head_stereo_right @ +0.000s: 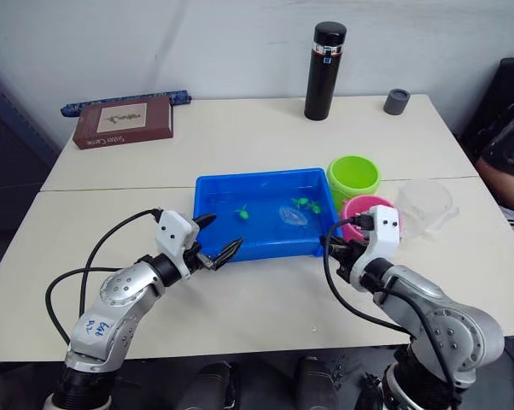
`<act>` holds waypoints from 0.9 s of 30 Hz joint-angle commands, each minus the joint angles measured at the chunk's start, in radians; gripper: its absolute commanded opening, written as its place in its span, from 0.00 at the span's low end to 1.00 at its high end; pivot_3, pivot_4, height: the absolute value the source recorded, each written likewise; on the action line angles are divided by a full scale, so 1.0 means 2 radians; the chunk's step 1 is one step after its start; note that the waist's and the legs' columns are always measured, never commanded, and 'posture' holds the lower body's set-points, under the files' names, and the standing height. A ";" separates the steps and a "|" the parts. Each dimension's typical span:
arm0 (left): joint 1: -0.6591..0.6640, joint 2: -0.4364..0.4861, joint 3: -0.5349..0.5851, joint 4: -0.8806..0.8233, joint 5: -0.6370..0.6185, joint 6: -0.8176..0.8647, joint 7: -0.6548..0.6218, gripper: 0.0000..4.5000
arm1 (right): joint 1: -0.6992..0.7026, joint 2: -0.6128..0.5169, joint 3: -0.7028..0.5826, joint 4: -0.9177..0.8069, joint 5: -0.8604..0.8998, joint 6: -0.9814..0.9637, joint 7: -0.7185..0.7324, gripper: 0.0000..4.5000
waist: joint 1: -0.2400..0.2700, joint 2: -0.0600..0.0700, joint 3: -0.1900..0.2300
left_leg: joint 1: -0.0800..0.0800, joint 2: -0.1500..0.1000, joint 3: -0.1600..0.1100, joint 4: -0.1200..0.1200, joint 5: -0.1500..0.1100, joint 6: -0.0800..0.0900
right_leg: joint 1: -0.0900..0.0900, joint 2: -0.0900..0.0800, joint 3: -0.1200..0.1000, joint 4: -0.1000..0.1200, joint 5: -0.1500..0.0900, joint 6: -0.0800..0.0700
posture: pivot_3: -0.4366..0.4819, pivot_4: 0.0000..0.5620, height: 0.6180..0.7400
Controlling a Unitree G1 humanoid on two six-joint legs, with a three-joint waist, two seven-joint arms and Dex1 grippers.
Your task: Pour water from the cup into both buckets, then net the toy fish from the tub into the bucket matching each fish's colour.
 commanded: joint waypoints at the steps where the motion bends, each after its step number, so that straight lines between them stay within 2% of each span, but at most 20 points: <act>1: -0.005 0.003 0.000 -0.011 0.005 -0.011 -0.003 0.99 | -0.014 0.005 -0.011 0.006 -0.002 0.002 -0.018 0.00 | -0.001 0.000 0.000 | 0.000 0.000 0.000 0.000 0.000 0.000 | 0.000 0.000 0.000 0.000 0.000 0.000 | 0.48 0.27 1.00; 14: -0.003 0.001 -0.001 -0.014 0.006 -0.013 -0.002 0.99 | -0.040 0.003 -0.006 0.025 -0.038 -0.001 -0.030 0.00 | -0.001 0.000 0.000 | 0.000 0.000 0.000 0.000 0.000 0.000 | 0.000 0.000 0.000 0.000 0.000 0.000 | 0.48 0.27 1.00; 19: -0.002 0.001 -0.002 -0.014 0.006 -0.013 -0.002 0.99 | -0.037 -0.006 0.011 0.024 -0.057 -0.030 -0.025 0.00 | -0.001 0.000 0.000 | 0.000 0.000 0.000 0.000 0.000 0.000 | 0.000 0.000 0.000 -0.001 0.000 0.000 | 0.48 0.27 1.00; 27: -0.004 -0.001 -0.004 -0.011 0.007 -0.014 -0.004 0.99 | -0.006 -0.048 0.074 0.005 -0.082 -0.105 0.001 0.00 | 0.000 0.000 0.000 | 0.000 0.000 0.000 -0.001 0.000 0.000 | 0.000 0.000 0.000 -0.001 0.000 0.000 | 0.48 0.27 1.00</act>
